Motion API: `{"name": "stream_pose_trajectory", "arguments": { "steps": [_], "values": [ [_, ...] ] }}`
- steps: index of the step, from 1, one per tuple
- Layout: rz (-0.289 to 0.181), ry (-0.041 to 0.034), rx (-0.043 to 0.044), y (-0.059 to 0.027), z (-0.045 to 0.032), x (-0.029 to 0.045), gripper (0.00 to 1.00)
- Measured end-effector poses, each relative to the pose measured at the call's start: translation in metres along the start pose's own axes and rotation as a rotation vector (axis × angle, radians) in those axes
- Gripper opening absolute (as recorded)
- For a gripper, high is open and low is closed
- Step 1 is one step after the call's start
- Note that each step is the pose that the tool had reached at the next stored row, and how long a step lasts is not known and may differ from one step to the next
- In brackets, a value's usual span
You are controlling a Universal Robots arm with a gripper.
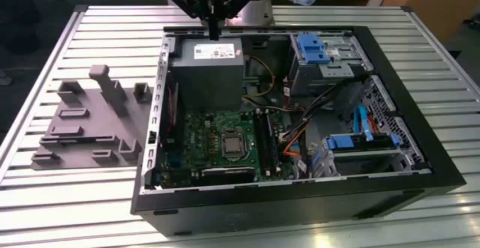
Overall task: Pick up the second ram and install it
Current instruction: 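Reach for the second ram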
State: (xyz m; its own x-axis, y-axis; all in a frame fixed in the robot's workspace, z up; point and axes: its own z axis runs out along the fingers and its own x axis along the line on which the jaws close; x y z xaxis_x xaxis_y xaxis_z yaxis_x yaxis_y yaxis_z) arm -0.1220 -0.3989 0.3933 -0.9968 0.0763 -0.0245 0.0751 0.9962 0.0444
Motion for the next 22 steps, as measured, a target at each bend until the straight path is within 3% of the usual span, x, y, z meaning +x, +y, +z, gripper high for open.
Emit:
{"name": "stream_pose_trajectory", "arguments": {
  "steps": [11, 22],
  "values": [
    [0.0, 0.0, -0.0001, -0.0001, 0.0, 0.001, 0.11],
    [0.0, 0.0, 0.0, -0.0009, -0.0003, 0.0116, 0.11]
  ]
}}
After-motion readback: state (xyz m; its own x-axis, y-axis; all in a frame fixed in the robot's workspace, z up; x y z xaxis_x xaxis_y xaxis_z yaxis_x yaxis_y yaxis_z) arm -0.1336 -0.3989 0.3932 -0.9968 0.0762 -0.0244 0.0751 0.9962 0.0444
